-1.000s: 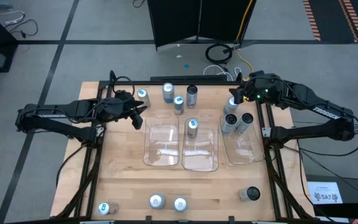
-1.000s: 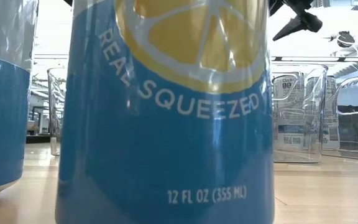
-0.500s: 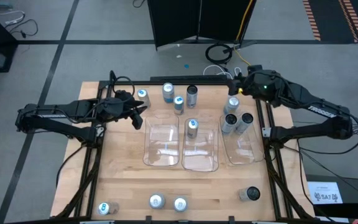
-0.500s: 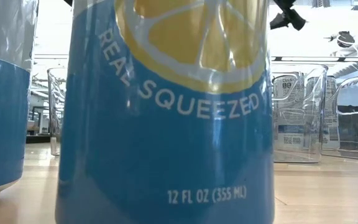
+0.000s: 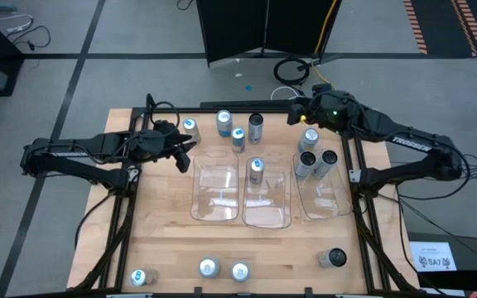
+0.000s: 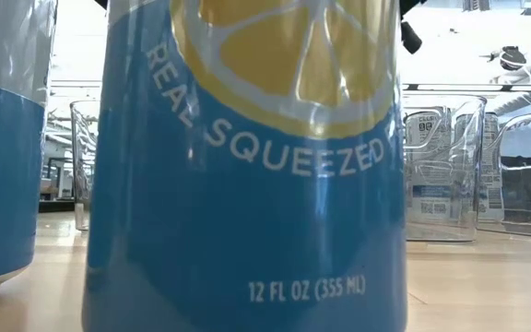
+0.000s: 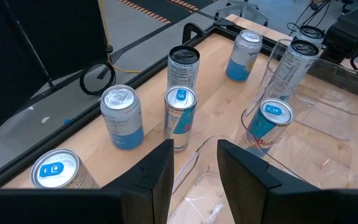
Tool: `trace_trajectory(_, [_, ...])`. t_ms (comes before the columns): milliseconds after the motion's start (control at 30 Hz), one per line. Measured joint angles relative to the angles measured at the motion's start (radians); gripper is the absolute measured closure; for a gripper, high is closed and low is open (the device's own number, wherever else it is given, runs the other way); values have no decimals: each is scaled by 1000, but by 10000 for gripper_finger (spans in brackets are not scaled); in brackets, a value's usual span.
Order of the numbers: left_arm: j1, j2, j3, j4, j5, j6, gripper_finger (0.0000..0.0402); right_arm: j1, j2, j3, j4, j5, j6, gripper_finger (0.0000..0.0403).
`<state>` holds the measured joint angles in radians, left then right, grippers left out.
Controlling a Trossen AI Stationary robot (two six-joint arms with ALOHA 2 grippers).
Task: Sort soda cans
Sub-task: Put the top white-blue soda can into the right transparent bin
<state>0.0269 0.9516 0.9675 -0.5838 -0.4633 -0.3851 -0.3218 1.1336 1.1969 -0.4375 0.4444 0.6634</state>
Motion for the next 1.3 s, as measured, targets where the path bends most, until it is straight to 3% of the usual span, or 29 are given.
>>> trace_trajectory(233, [0,0,0,0,1,0,269,-6,40,0,4,6,17,88])
trace_trajectory(533, [0,0,0,0,2,0,269,-59,56,0,2,-1,32,7])
trace_trajectory(833, [0,0,0,0,2,0,269,-36,71,0,-66,-34,102,12])
trace_trajectory(900, [0,0,0,0,2,0,269,-39,89,0,-53,-83,103,12])
trace_trajectory(1067, [0,0,0,0,2,0,269,-66,191,19,59,-243,74,12])
trace_trajectory(1300, [0,0,0,0,13,0,269,-117,467,280,-217,-269,-97,12])
